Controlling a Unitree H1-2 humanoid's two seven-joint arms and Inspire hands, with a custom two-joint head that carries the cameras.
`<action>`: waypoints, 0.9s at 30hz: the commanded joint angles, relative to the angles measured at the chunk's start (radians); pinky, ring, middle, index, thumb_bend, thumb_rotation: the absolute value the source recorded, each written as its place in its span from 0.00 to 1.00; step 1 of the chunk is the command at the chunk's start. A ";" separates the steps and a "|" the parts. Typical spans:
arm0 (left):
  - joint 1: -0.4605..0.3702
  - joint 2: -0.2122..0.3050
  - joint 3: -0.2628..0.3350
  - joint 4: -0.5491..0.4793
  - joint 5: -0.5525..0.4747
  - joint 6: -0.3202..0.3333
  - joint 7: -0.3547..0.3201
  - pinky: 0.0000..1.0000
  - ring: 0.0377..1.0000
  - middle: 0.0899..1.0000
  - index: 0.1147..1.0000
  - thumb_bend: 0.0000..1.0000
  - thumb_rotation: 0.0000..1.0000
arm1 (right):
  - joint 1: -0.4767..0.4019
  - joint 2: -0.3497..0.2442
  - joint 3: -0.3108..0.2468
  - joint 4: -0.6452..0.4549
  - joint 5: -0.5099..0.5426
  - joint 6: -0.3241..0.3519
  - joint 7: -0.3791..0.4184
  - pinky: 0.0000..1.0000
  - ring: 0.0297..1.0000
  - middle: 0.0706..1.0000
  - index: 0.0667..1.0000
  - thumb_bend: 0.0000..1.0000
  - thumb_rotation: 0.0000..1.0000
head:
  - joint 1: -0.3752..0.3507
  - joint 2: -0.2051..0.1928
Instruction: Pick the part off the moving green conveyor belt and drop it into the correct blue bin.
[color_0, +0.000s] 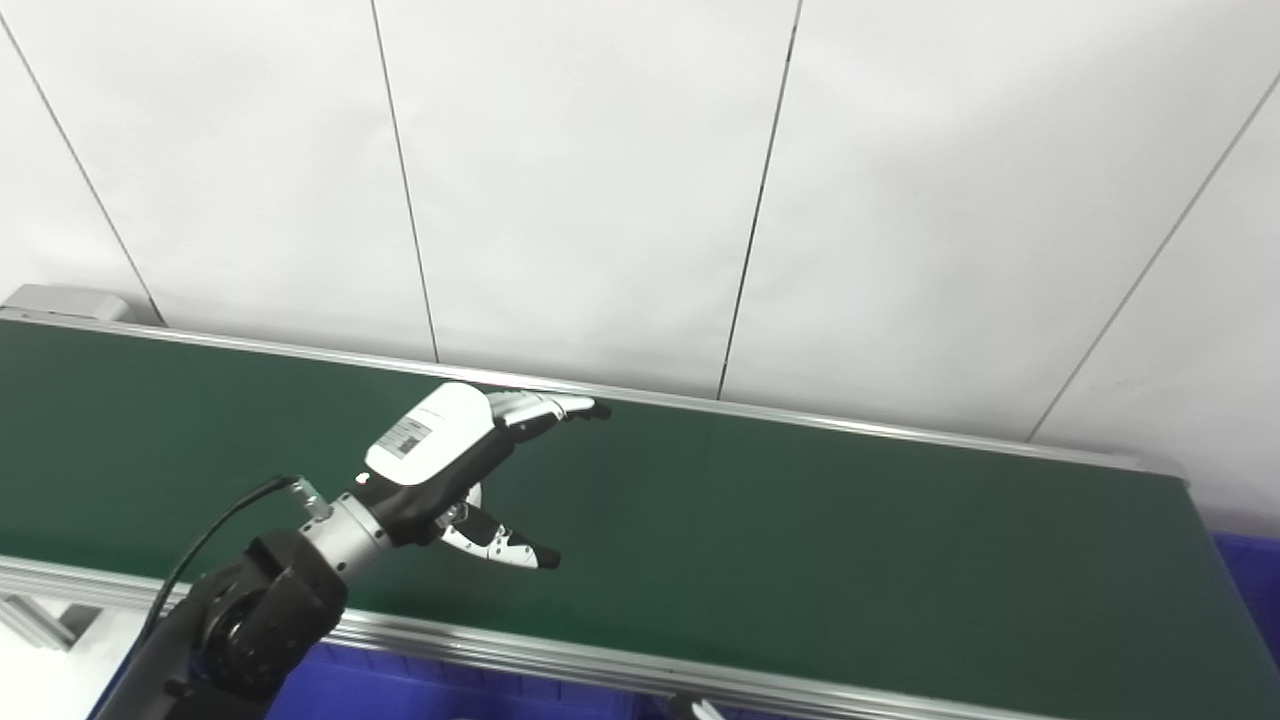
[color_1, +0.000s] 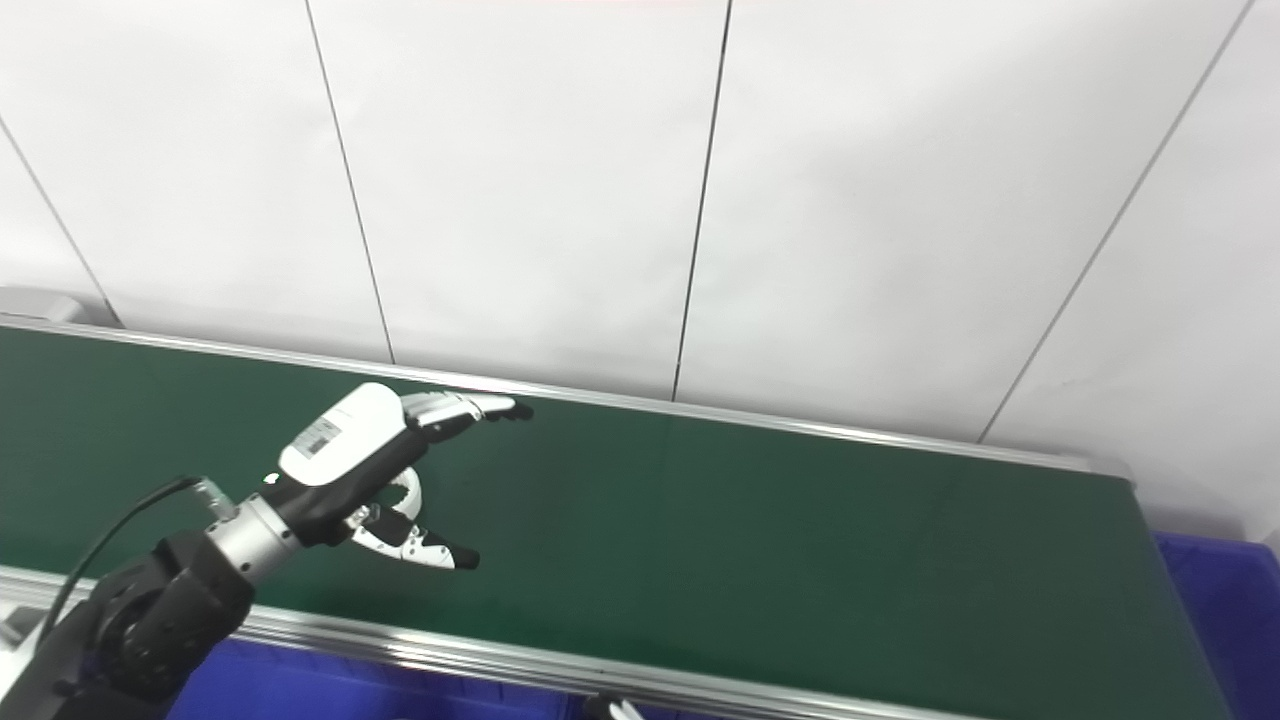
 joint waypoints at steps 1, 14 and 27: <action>-0.063 0.007 -0.005 0.024 0.058 0.004 0.048 0.77 0.80 0.81 0.82 0.90 0.10 | -0.003 0.008 -0.001 -0.018 0.001 -0.061 -0.010 0.80 0.91 0.96 0.92 0.37 0.82 | -0.002 0.001; -0.145 0.020 -0.084 0.195 0.258 0.066 0.123 0.84 0.84 0.85 0.86 0.93 0.10 | 0.011 0.017 -0.015 -0.033 -0.001 -0.056 -0.004 0.80 0.91 0.95 0.92 0.37 0.82 | -0.008 0.003; -0.192 0.053 -0.162 0.308 0.279 0.107 0.067 0.89 0.90 0.89 0.91 0.92 0.07 | 0.024 0.018 -0.025 -0.044 -0.011 -0.054 -0.004 0.79 0.90 0.95 0.92 0.38 0.85 | -0.006 0.014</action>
